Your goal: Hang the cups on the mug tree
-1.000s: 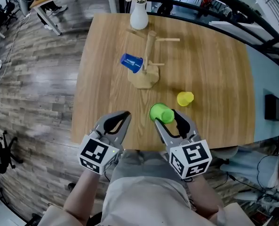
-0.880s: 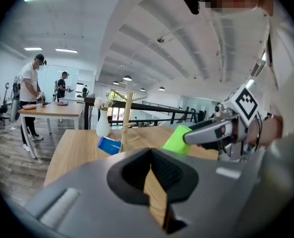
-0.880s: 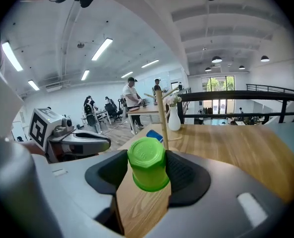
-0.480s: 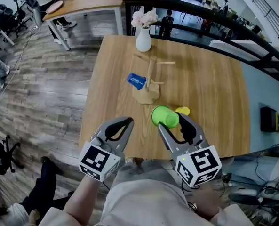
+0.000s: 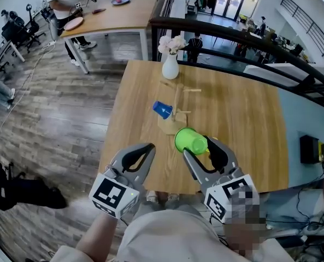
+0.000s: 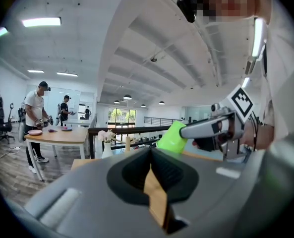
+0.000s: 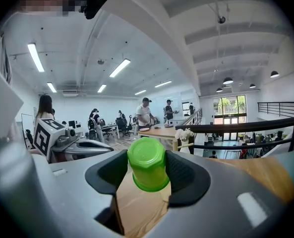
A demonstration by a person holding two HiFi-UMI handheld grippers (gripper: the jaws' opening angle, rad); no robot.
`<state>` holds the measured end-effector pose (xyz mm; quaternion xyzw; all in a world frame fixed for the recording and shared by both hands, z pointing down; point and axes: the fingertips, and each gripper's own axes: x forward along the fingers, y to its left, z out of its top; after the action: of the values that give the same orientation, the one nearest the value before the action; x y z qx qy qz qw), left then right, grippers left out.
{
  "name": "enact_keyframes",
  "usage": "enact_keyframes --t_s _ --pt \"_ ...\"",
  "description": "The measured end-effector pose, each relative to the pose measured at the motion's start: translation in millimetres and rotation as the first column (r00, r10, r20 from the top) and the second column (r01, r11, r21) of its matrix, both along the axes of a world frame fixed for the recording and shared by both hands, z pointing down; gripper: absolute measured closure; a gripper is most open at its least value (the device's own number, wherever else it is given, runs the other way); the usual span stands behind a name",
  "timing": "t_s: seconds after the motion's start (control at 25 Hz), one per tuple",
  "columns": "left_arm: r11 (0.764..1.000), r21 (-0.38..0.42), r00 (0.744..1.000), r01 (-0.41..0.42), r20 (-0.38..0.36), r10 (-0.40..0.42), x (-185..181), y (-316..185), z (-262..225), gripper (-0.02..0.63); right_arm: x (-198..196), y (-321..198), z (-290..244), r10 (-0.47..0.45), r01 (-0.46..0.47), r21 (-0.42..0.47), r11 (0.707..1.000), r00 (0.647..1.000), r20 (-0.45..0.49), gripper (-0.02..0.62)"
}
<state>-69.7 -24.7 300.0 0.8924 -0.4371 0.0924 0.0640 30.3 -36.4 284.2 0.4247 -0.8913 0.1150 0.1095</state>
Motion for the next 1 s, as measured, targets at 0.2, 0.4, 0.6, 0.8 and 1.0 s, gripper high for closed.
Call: enact_keyframes --t_s 0.2,0.4,0.6,0.8,1.0 --pt "1.000 0.014 1.000 0.011 -0.006 -0.010 -3 1 -8 0.604 0 5 -1 -0.001 0.001 -0.010 1.000 1.000 0.017 0.348" --pt "1.000 0.005 1.000 0.001 -0.004 -0.001 -1 2 -7 0.604 0 7 -1 0.004 -0.003 -0.016 1.000 1.000 0.020 0.350" --pt "1.000 -0.009 1.000 -0.002 -0.004 0.002 0 -2 0 0.603 2 6 1 0.013 -0.013 -0.019 1.000 1.000 0.026 0.350" --pt "1.000 -0.010 1.000 -0.009 -0.002 0.009 0 -8 1 0.604 5 1 4 0.026 -0.025 -0.023 0.999 0.999 0.031 0.350" --pt "1.000 -0.011 1.000 -0.013 -0.004 0.013 0 -12 -1 0.604 7 -5 10 0.041 -0.041 -0.006 0.999 0.999 -0.013 0.350"
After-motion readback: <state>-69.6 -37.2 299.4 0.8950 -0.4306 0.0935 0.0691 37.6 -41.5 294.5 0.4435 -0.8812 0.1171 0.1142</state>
